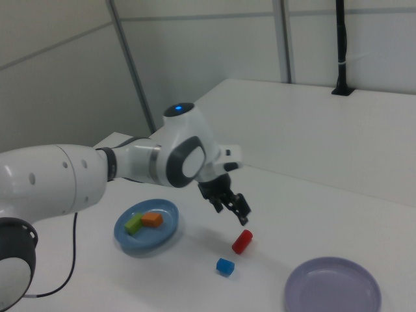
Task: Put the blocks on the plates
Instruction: 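Lower the gripper onto the red block and grasp it, then carry the red block onto the lavender plate and release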
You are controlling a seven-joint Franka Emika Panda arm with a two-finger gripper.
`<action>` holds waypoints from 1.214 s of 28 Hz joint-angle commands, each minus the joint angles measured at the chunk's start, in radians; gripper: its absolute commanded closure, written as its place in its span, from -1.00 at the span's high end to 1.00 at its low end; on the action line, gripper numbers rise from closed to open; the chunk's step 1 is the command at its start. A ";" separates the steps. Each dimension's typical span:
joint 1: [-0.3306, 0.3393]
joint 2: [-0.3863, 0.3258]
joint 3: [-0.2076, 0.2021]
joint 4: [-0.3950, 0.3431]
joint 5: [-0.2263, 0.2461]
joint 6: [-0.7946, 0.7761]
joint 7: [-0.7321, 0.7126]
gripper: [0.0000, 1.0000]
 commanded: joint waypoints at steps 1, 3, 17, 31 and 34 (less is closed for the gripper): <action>-0.023 0.011 0.004 -0.009 0.024 -0.009 -0.076 1.00; -0.035 0.020 0.004 -0.010 0.022 -0.009 -0.099 1.00; -0.049 0.100 0.004 -0.010 0.015 0.008 -0.124 0.31; -0.081 0.084 0.006 -0.009 0.027 -0.001 -0.201 -1.00; -0.099 0.064 0.006 -0.009 0.027 -0.004 -0.207 -1.00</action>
